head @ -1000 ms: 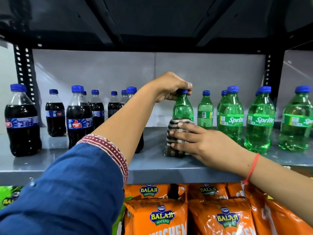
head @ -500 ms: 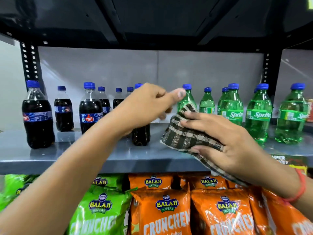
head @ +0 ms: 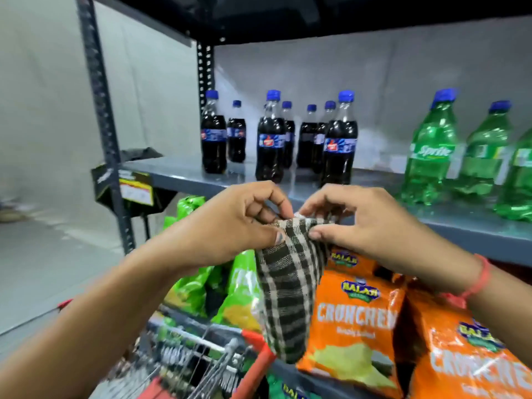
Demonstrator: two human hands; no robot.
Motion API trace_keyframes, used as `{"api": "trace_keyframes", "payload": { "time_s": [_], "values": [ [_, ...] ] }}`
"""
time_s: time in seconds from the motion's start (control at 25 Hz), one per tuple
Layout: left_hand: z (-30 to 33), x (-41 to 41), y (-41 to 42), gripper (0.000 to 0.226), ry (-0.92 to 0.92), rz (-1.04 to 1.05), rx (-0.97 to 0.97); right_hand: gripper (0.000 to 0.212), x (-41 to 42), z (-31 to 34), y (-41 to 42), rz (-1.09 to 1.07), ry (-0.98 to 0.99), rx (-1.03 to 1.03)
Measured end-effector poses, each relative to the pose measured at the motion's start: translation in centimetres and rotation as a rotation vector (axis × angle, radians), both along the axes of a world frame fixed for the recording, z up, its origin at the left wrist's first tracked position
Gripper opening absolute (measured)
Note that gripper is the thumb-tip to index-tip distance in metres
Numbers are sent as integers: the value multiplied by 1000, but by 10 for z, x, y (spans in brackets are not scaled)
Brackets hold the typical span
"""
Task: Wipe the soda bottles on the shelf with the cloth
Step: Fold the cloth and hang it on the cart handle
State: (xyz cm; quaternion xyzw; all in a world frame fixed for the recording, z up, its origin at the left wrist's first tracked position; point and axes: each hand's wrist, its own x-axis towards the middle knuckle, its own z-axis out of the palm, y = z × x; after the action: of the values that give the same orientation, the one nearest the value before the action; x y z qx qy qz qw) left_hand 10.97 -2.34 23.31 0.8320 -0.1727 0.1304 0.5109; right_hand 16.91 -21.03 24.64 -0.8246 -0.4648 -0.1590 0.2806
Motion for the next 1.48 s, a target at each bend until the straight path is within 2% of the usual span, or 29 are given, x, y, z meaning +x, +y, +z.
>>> {"api": "trace_keyframes", "payload": {
  "time_s": [0.08, 0.16, 0.24, 0.32, 0.36, 0.4, 0.64, 0.76, 0.88, 0.96, 1.08, 1.2, 1.36, 1.48],
  "values": [
    [-14, -19, -2, 24, -18, 151, 54, 19, -7, -9, 5, 59, 34, -49],
    [-32, -40, -4, 27, 4, 268, 192, 20, -15, -18, 10, 122, 18, -120],
    [-48, -60, -5, 27, 37, 293, 346, 17, -25, -20, 14, 214, 4, -197],
    [-60, -83, -4, 15, 48, 339, 442, 18, -32, -19, 18, 306, 3, -268],
    [-64, -93, -2, 23, 69, 357, 450, 18, -31, -18, 18, 340, 25, -295],
    [-70, -105, -1, 32, 102, 367, 429, 19, -31, -19, 18, 379, 57, -332],
    [-103, -157, -10, 34, 310, 472, 337, 28, -27, -44, 28, 572, 332, -577],
    [-120, -171, -13, 23, 413, 526, 293, 31, -26, -64, 40, 618, 426, -666],
    [-136, -181, -13, 8, 543, 542, 212, 26, -22, -91, 60, 606, 461, -761],
    [-149, -177, -1, 14, 608, 592, 132, 19, -18, -116, 81, 556, 411, -797],
    [-179, -162, 25, 10, 707, 699, 96, 25, -16, -158, 118, 440, 278, -789],
    [-211, -150, 46, 9, 771, 778, 96, 29, -20, -200, 139, 347, 193, -690],
    [-234, -144, 58, 7, 718, 860, 65, 31, -19, -233, 142, 260, 192, -520],
    [-241, -139, 59, 13, 683, 919, 167, 30, -21, -242, 142, 246, 167, -494]
  ]
}}
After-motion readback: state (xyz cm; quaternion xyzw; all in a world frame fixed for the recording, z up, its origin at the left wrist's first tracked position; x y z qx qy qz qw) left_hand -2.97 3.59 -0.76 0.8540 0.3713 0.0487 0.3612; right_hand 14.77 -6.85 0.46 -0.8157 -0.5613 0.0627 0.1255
